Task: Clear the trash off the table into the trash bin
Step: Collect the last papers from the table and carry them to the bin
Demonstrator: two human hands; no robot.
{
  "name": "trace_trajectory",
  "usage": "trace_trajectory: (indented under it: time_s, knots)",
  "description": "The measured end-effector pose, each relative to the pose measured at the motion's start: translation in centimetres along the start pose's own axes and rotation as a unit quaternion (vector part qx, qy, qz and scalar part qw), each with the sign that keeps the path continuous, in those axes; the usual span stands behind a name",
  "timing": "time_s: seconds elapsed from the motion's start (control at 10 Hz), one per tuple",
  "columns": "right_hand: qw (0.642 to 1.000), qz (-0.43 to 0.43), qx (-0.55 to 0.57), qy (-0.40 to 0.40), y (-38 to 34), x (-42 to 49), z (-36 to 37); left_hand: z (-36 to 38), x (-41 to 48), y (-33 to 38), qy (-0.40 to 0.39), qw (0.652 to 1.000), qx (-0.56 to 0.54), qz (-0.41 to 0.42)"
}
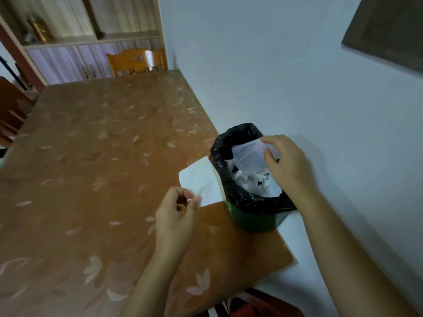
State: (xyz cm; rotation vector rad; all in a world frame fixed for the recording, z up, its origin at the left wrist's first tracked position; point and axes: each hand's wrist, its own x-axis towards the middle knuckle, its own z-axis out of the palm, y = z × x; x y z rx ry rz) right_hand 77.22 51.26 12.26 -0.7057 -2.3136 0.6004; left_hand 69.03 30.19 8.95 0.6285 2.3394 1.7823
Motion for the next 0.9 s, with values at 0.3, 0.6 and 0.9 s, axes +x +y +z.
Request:
trace_trajectory:
  time_s: [0.3, 0.6, 0.9]
  knots:
    - [0.998, 0.054, -0.029, 0.006, 2.8, -7.1, -2.8, 3.7, 1.2, 2.0, -0.073, 0.997, -0.011, 0.034]
    - [0.996, 0.09, -0.003, 0.029, 3.7, -10.5, -4.0, 8.3, 2.8, 3.2, -0.178, 0.981, 0.024, 0.076]
    - [0.996, 0.086, -0.015, 0.037, 3.6, -11.1, -3.9, 9.8, 4.4, 1.3, -0.152, 0.934, 0.265, 0.184]
